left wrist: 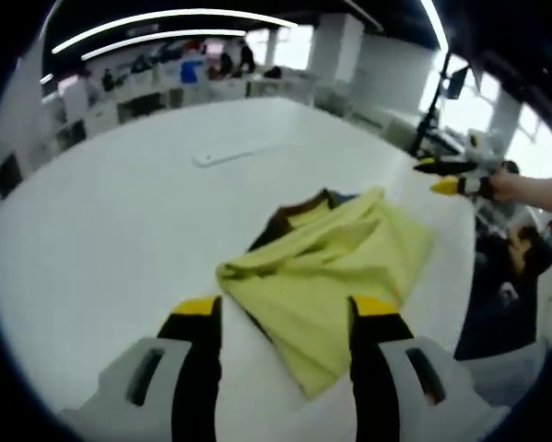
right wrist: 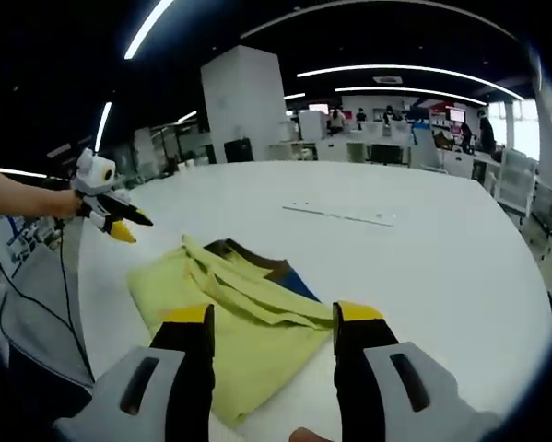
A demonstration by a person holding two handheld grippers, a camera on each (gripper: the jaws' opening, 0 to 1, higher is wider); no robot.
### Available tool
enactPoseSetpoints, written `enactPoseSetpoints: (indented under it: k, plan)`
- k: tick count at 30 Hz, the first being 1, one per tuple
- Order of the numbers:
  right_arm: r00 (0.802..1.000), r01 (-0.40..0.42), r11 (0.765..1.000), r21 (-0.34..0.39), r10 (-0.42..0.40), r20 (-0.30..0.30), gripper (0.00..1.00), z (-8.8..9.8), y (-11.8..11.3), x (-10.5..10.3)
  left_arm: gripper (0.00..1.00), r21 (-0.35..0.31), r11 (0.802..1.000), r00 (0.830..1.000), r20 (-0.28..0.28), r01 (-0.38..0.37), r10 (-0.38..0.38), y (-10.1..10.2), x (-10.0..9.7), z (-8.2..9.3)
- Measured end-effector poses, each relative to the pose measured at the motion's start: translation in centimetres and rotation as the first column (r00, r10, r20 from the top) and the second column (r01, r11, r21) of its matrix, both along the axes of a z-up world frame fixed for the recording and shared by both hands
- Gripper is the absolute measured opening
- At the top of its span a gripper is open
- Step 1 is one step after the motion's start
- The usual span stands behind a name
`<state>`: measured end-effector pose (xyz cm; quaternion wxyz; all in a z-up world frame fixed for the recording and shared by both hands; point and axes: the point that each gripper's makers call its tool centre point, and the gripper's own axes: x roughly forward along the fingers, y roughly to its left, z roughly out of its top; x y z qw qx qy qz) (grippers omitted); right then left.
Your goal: Fold the garment on the visible template until the final outline fits inside the template.
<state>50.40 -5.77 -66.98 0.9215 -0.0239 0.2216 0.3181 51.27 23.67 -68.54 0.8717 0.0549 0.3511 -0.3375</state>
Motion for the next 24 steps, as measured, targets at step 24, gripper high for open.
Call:
enactPoseSetpoints:
  k: [24]
  plan:
    - [0.997, -0.077, 0.986, -0.147, 0.081, 0.020, 0.49, -1.7, -0.4, 0.7, 0.46, 0.123, 0.989, 0.994, 0.052, 0.085, -0.092, -0.6, 2.6, -0.4]
